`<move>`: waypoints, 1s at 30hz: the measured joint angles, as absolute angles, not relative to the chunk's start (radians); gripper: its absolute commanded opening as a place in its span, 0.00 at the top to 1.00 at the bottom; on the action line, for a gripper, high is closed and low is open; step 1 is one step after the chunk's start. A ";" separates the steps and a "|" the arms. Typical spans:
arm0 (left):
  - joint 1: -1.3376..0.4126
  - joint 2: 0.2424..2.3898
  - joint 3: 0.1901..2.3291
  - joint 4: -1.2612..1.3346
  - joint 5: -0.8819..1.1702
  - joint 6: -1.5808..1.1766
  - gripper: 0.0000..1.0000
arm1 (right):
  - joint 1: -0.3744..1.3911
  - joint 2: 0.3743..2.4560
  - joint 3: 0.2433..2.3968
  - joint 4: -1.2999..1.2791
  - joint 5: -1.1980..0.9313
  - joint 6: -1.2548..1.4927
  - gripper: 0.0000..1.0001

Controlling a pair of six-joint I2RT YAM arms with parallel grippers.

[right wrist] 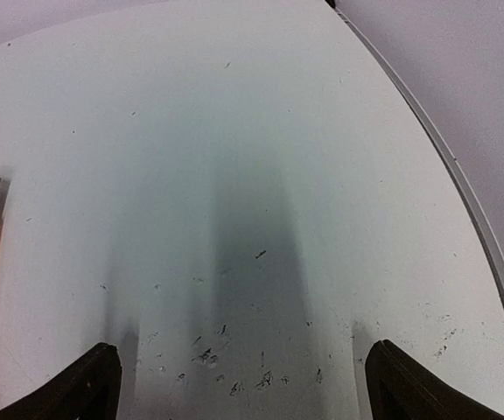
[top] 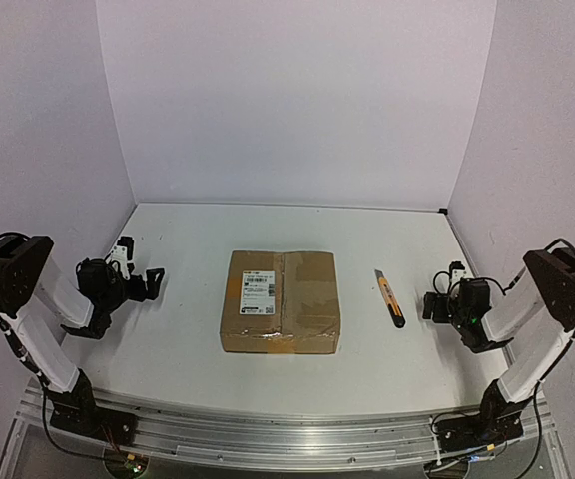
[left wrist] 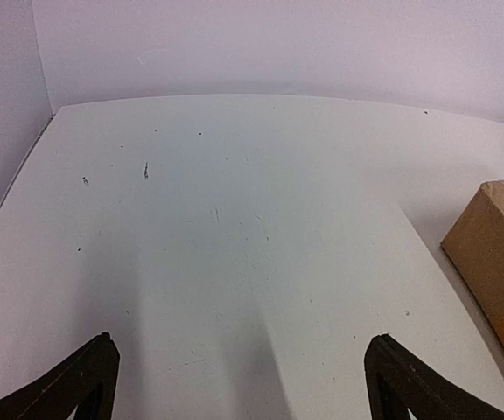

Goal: Unpack the express box

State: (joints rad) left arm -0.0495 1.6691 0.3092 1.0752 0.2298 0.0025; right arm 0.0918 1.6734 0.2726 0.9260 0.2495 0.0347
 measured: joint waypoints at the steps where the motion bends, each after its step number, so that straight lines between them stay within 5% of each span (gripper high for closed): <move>1: -0.049 1.669 0.309 1.075 0.230 0.002 0.00 | 0.090 1.673 0.273 0.923 0.258 0.040 0.02; 7: -0.049 1.602 0.325 0.980 0.259 0.013 0.00 | 0.085 1.517 0.343 0.695 0.291 0.068 0.02; 13: -0.052 1.395 0.557 0.677 0.403 0.006 0.00 | 0.083 1.384 0.615 0.255 0.156 0.188 0.02; 22: -0.146 1.451 0.975 0.400 0.544 -0.151 0.01 | 0.331 1.595 0.981 -0.349 0.163 0.320 0.08; 30: -0.222 1.483 1.013 0.262 0.566 -0.303 0.03 | 0.472 1.783 1.045 -0.598 0.206 0.351 0.19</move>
